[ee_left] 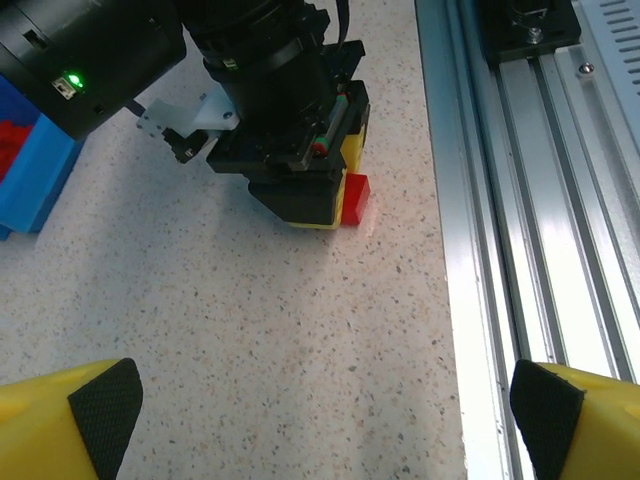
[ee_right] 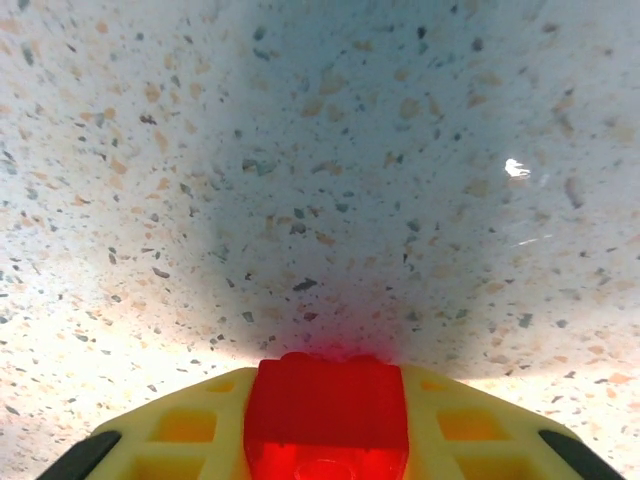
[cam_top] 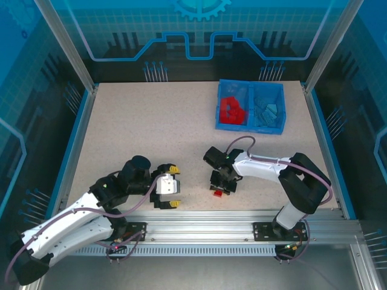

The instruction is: Sort the legos into containers by color

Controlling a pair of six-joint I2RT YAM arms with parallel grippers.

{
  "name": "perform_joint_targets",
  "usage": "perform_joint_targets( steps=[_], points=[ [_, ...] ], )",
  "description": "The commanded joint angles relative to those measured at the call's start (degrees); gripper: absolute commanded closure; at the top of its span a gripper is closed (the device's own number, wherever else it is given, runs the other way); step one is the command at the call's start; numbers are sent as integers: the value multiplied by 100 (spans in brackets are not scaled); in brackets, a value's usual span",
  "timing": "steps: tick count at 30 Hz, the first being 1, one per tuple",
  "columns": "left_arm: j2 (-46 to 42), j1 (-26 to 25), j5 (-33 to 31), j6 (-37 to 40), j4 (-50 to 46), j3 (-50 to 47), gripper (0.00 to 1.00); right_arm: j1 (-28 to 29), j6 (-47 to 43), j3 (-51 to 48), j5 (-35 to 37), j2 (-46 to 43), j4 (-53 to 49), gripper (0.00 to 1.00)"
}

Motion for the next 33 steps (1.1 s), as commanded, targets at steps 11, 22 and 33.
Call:
perform_joint_targets(
  steps=[11, 22, 33],
  points=[
    [-206, 321, -130, -343, 1254, -220, 1, -938, -3346, 2743, 2488, -267, -1034, 73],
    [-511, 802, -637, -409, 1527, -340, 1, -2617, -4776, 5877, 2567, 2409, -638, 73],
    [-492, 872, -818, -448, 1536, -423, 1, -3144, -4970, 9446, 2022, 5128, -1885, 55]
  ],
)
